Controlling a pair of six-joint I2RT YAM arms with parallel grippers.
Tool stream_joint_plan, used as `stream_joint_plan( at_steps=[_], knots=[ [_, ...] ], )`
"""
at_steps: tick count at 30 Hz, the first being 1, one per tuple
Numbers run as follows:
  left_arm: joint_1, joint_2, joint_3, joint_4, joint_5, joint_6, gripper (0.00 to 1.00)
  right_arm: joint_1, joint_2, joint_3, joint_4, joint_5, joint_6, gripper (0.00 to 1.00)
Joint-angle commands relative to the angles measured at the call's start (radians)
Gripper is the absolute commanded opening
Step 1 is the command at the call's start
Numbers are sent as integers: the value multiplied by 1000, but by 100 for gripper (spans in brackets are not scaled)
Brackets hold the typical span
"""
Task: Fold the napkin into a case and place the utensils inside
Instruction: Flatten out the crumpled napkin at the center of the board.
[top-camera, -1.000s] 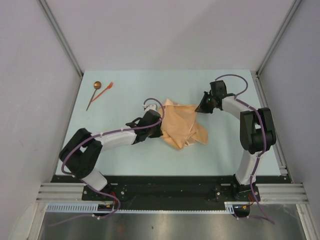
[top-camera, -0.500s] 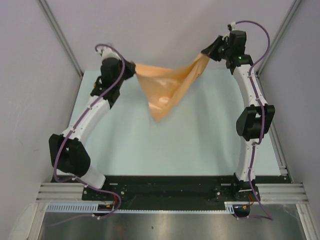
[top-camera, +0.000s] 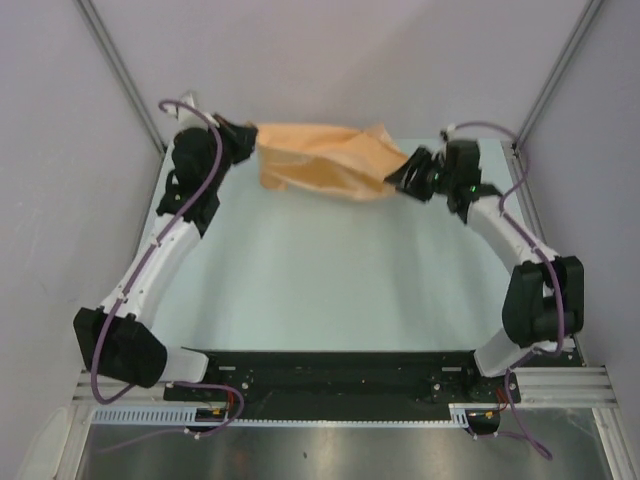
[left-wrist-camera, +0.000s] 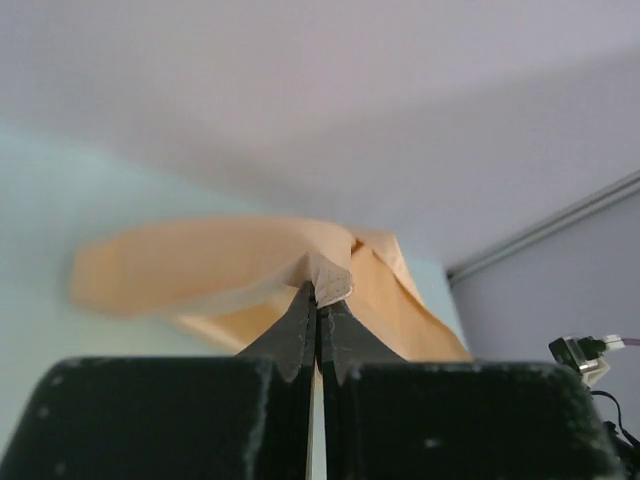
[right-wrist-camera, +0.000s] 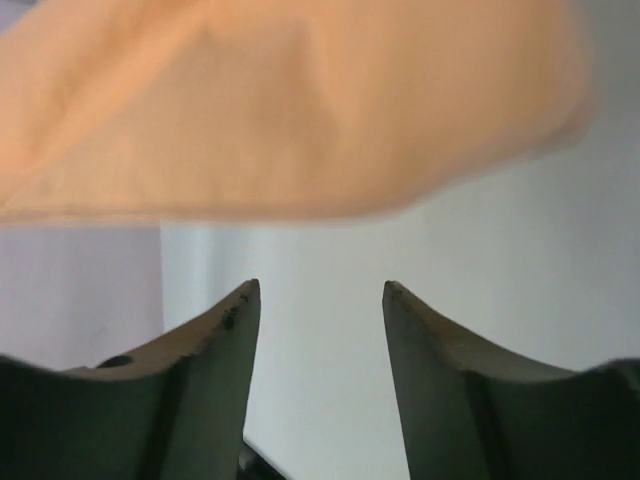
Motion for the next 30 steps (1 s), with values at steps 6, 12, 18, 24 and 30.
stream_joint_plan(
  at_steps=[6,12,18,24,30],
  knots=[
    [-19,-70,-485,-7,95,-224,0,73,-4,-395,137,35,18,75],
    [-36,-99,-566,-19,94,-189,0,36,56,-440,256,43,78,77],
    [-42,-122,-606,-19,87,-158,0,32,165,-314,220,164,-171,76],
    [-42,-124,-611,-48,110,-153,0,50,314,-61,-33,316,-371,76],
    [-44,-116,-591,-65,115,-146,0,81,426,95,-153,382,-455,73]
  ],
)
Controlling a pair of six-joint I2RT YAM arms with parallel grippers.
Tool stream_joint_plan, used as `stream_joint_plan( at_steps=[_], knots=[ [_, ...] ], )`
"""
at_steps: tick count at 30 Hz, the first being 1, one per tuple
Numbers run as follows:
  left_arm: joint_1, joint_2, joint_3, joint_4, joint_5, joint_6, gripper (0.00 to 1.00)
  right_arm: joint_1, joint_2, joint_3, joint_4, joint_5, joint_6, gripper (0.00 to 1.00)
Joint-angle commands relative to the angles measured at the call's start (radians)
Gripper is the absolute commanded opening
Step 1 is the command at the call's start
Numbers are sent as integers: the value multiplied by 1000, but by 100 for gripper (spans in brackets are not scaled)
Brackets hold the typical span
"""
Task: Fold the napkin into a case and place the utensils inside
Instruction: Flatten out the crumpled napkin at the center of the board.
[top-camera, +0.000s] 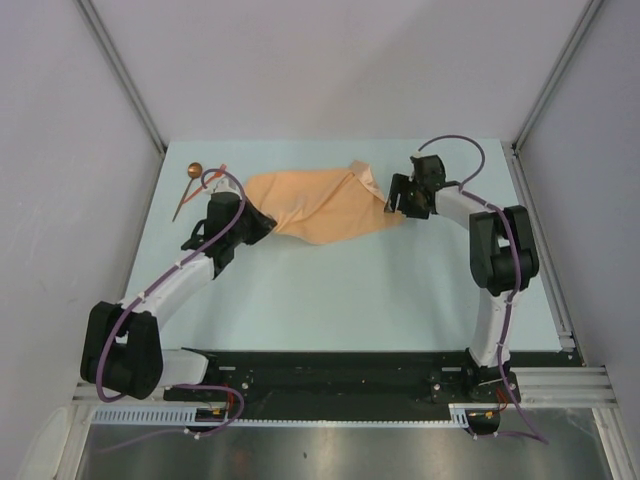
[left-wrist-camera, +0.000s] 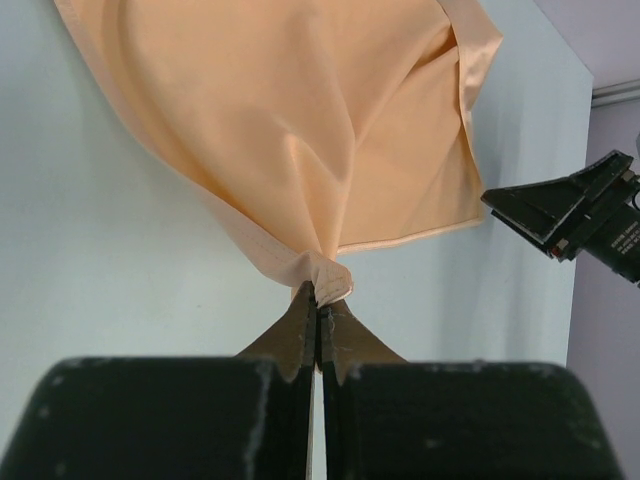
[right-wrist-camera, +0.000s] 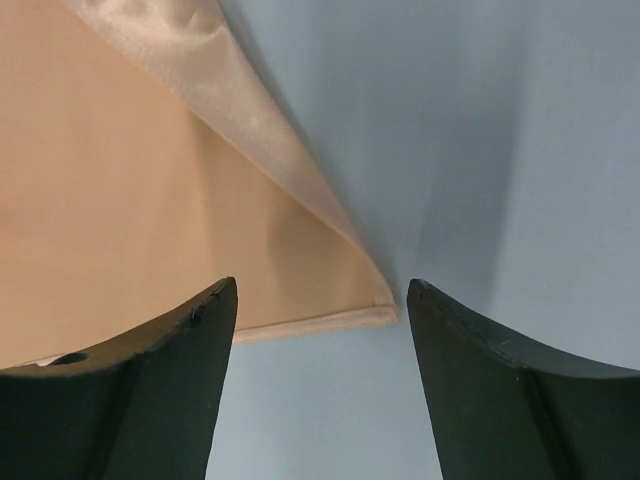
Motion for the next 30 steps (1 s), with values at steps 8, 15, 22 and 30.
stream_joint_plan(
  at_steps=[8,15,22,30],
  knots=[
    [-6,-42,2,-1,26,13,0,101,173,202,-158,219,-254,66],
    [1,-89,33,-39,20,4,0,93,153,313,-233,200,-186,0],
    [37,-232,163,-98,-11,27,0,9,-208,258,-279,-33,13,0],
    [63,-250,332,23,-142,93,0,-171,-409,261,16,-424,330,0]
  ],
)
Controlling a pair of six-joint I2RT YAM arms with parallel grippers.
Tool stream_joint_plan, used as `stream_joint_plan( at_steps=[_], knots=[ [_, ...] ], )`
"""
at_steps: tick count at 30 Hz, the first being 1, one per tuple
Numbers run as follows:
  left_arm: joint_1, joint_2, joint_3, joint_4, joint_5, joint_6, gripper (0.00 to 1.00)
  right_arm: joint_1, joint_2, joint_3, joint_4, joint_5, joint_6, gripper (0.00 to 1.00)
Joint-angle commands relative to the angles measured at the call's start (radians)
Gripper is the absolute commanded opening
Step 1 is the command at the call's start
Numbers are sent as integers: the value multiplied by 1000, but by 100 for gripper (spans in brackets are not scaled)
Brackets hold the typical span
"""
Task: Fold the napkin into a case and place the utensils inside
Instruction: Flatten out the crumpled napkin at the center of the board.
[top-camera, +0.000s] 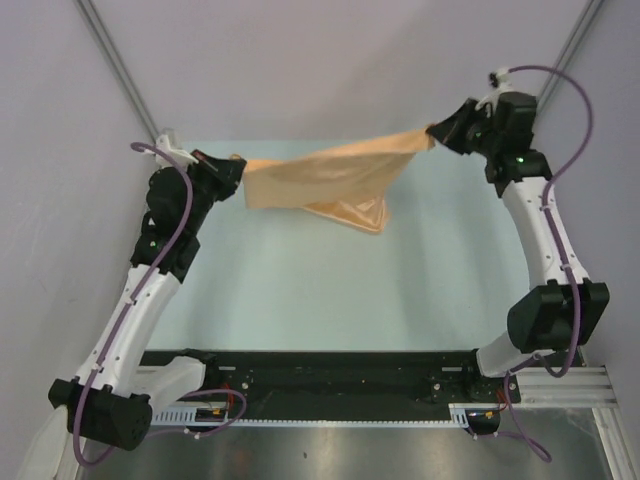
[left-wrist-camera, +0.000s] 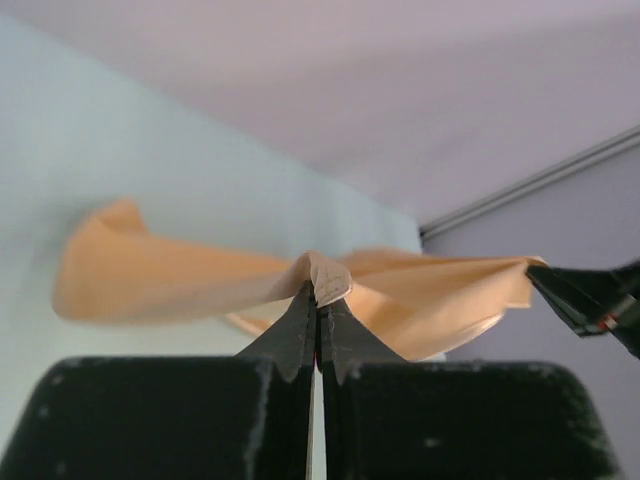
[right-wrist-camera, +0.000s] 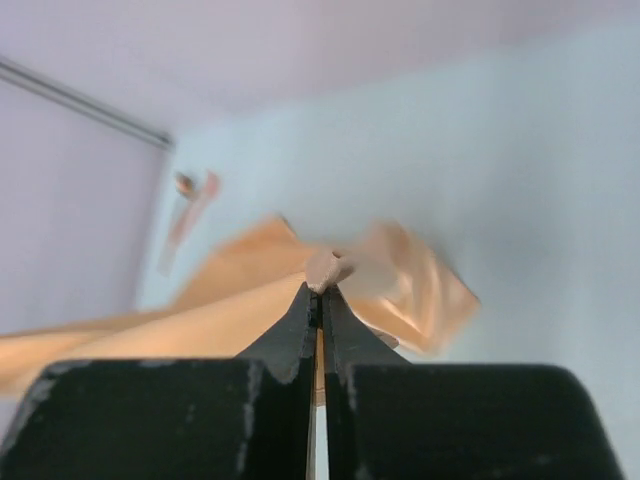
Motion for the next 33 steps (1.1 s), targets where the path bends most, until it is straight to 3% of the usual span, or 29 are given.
stream_joint_plan(
  at_steps=[1,3,8,10,11,14,17,19,21,24,28,30,31,33],
  knots=[
    [17,30,89,194,-120,93,0,-72,11,60,324,-266,248,0],
    [45,95,110,332,-128,104,0,-76,63,105,444,-274,335,0],
    [91,304,294,619,-33,58,0,-68,391,590,551,-326,463,0],
    [103,417,468,642,18,52,0,-68,492,798,476,-323,475,0],
    [103,459,541,632,33,65,0,-72,572,977,457,-326,489,0],
    [108,576,818,562,137,114,0,-99,593,1071,527,-331,581,0],
    [117,567,914,534,193,138,0,-97,484,926,595,-346,567,0],
    [123,516,834,543,211,131,0,-99,321,670,661,-337,547,0],
    [123,414,729,555,202,106,0,-123,202,469,620,-336,517,0],
    [123,259,449,523,133,31,0,-117,82,271,525,-365,452,0],
    [123,95,14,444,98,-65,0,-76,-6,-198,526,-403,371,0],
    [123,27,-111,373,49,-153,0,-43,-26,-331,541,-405,328,0],
    [123,12,-238,401,55,-171,0,-37,-33,-394,523,-386,316,0],
    [120,-18,-340,408,81,-177,0,-11,-47,-555,511,-368,287,0]
  ],
)
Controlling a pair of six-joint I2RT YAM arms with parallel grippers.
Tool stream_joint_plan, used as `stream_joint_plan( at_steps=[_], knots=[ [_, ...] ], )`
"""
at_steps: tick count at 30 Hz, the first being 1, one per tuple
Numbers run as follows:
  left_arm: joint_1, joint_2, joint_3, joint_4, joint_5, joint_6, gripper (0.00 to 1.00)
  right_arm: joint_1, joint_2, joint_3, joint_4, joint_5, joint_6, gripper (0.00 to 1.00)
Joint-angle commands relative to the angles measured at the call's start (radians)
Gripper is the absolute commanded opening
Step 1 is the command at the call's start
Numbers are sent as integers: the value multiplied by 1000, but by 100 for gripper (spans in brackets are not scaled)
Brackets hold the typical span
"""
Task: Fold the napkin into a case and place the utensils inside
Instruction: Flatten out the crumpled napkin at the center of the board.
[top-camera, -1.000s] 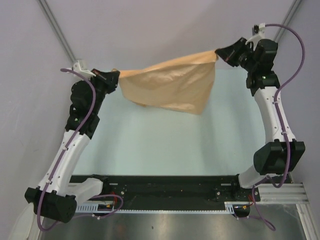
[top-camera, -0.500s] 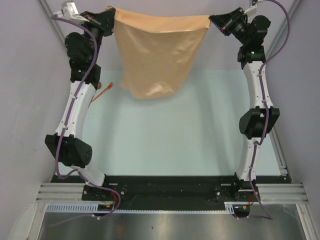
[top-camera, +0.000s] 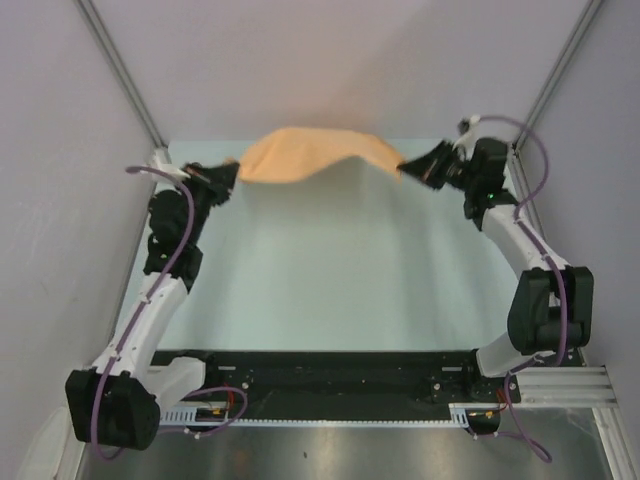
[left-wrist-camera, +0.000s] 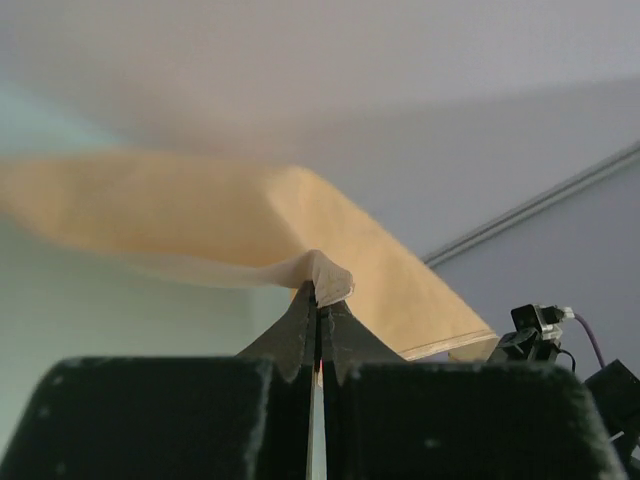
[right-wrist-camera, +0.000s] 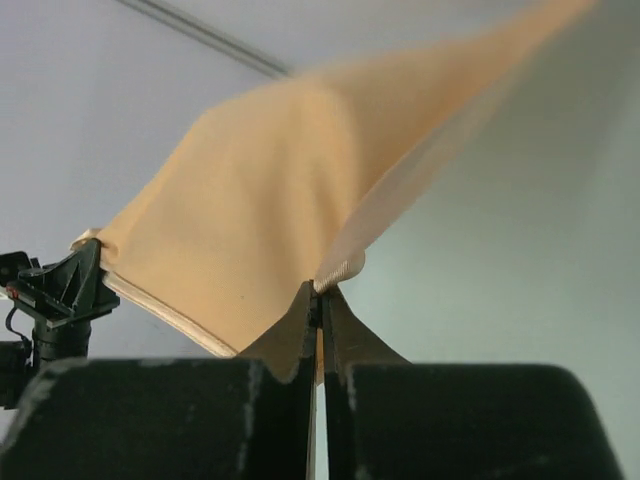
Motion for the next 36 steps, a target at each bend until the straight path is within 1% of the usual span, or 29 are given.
stream_joint_plan(
  at_steps=[1,2,3,5,6,8,9,10,11,12,14,17,18,20,21,22,23,24,25,26,27,28,29,31,32,34,35,36],
  knots=[
    [4,-31,-282,-112,-5,-117,0,60,27,-298,-87,31,-125,0],
    [4,-34,-303,-175,13,-116,0,72,14,-364,-129,67,-152,0],
    [3,-38,-316,-224,24,-72,0,95,10,-395,-218,107,-171,0],
    [-2,-49,-366,-327,36,-42,0,106,-7,-485,-245,141,-212,0],
    [-2,-58,-399,-376,15,-16,0,107,-18,-509,-280,154,-225,0],
    [-2,-96,-448,-451,-4,-13,0,103,-48,-548,-315,203,-263,0],
    [0,-109,-491,-468,-33,-18,0,98,-61,-576,-350,239,-274,0],
    [0,-120,-513,-482,-44,-21,0,100,-71,-593,-351,243,-280,0],
    [0,-135,-534,-485,-42,-33,0,101,-78,-607,-348,248,-301,0],
    [0,-135,-566,-481,-38,-48,0,103,-81,-616,-373,285,-309,0],
    [0,-126,-587,-470,-7,-50,0,106,-81,-622,-397,302,-337,0],
    [0,-78,-594,-470,44,-45,0,100,-113,-661,-394,363,-321,0],
    [0,-57,-584,-470,53,-33,3,98,-119,-665,-398,369,-324,2],
    [-2,-46,-573,-524,53,-15,10,97,-116,-661,-435,372,-327,6],
    [0,-48,-561,-547,50,-9,28,97,-118,-653,-456,403,-331,8],
    [0,-58,-558,-597,56,-5,33,97,-125,-645,-484,421,-332,17],
    [0,-74,-559,-616,68,7,40,98,-139,-633,-530,437,-334,23],
    [-2,-93,-553,-652,62,11,54,100,-157,-630,-547,491,-332,30],
    [-2,-156,-545,-694,45,16,62,104,-201,-628,-564,521,-334,47],
    [-2,-188,-536,-761,15,39,68,109,-220,-619,-576,545,-338,55],
    [-3,-230,-510,-790,-14,50,76,109,-236,-612,-576,582,-344,62],
    [-3,-286,-496,-818,-42,60,80,114,-242,-598,-576,605,-358,70],
    [-3,-308,-481,-829,-65,82,82,117,-242,-584,-559,621,-367,72],
    [-3,-316,-438,-812,-97,93,83,120,-213,-515,-553,638,-393,73],
    [-3,-286,-426,-771,-94,85,83,124,-166,-491,-523,635,-403,73],
    [-3,-231,-398,-699,-46,73,77,130,-100,-400,-499,598,-409,72],
    [-3,-159,-390,-607,-21,49,73,137,-57,-360,-474,587,-416,72],
    [-3,-106,-369,-558,4,41,66,141,15,-325,-461,561,-423,71]
  ],
)
